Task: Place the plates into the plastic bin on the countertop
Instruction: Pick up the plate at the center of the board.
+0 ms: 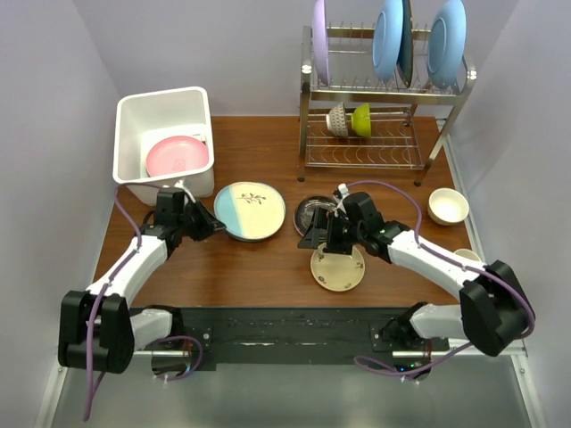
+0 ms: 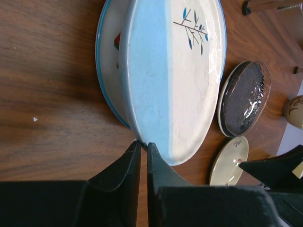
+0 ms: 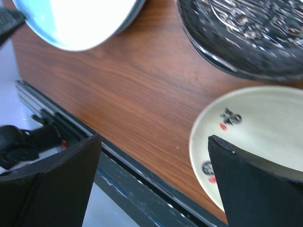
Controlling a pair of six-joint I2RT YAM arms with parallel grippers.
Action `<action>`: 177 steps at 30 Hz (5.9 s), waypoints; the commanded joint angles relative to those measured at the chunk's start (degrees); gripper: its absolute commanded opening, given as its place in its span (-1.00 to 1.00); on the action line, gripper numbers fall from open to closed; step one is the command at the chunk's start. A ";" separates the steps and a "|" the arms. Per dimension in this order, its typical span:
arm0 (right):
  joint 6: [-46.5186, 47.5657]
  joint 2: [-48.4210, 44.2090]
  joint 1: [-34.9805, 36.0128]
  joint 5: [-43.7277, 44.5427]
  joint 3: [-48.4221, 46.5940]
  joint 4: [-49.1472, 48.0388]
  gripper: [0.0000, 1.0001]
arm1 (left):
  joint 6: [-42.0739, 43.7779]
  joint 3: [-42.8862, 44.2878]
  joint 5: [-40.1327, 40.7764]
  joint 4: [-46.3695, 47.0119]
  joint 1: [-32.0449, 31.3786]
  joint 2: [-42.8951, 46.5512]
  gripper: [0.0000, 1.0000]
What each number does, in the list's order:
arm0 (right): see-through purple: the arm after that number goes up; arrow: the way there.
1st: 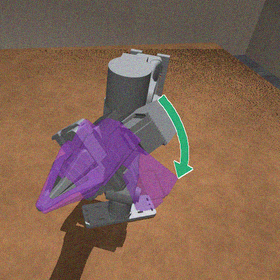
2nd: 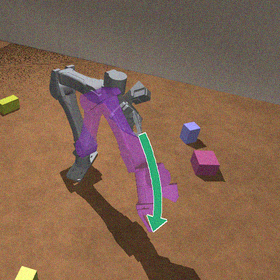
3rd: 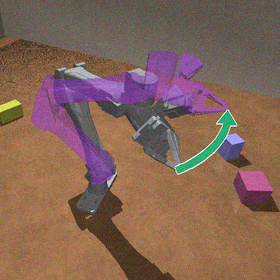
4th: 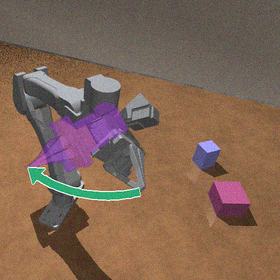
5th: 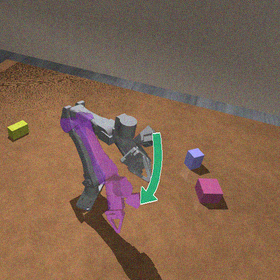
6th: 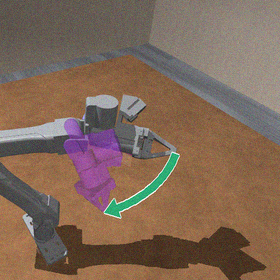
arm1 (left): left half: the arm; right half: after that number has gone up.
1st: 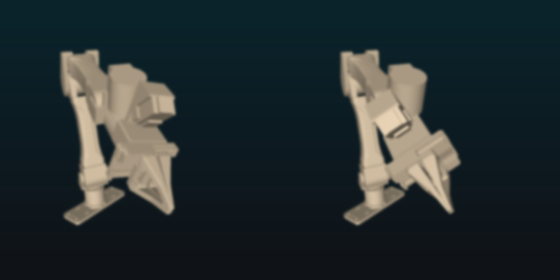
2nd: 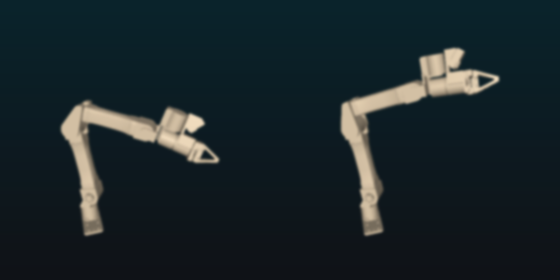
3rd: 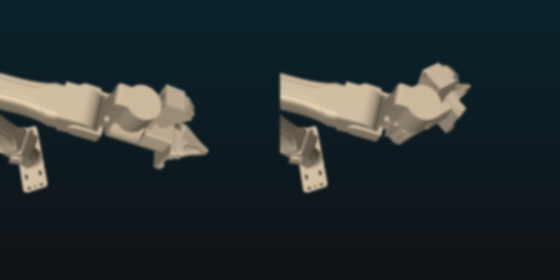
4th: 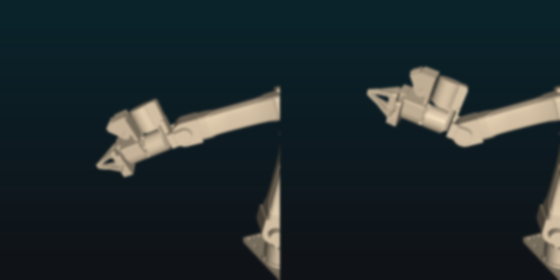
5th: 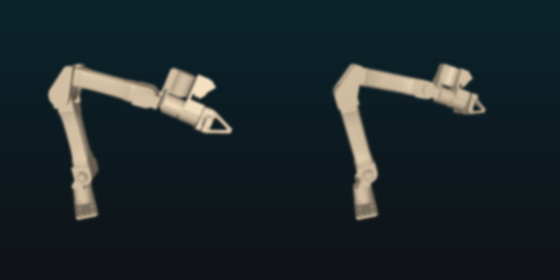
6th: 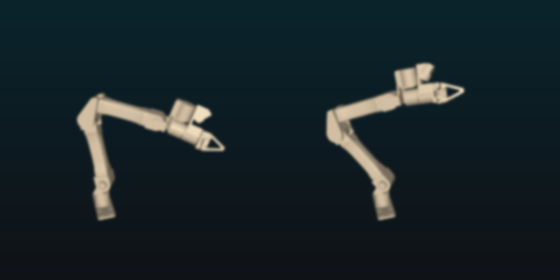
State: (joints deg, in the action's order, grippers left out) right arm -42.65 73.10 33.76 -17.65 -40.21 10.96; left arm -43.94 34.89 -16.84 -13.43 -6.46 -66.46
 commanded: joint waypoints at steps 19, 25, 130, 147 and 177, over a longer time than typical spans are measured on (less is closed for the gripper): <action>-28.88 21.98 8.52 -0.89 -4.01 -30.63 0.93 | 0.88 -6.77 -4.34 -1.60 -1.28 8.09 -1.00; -34.59 25.07 8.43 0.77 -2.69 -36.70 0.87 | 0.79 -4.93 -3.20 -1.95 -1.36 8.01 -0.74; -30.56 29.91 7.37 -5.99 -5.85 -35.05 -1.00 | -7.65 -30.15 -5.92 45.25 -1.19 3.97 -1.00; -25.38 26.04 7.37 -3.71 -7.78 -27.93 0.16 | -6.15 -25.67 -5.31 34.53 -1.19 10.82 -1.00; -10.17 5.13 6.67 8.77 -11.56 -2.27 0.98 | -13.18 -16.44 -7.33 29.61 -1.19 15.74 -1.00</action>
State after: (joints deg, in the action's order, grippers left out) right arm -56.55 81.84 40.80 -12.69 -48.73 3.90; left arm -54.26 13.19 -21.21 8.75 -7.53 -53.63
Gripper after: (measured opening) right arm 0.986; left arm 0.090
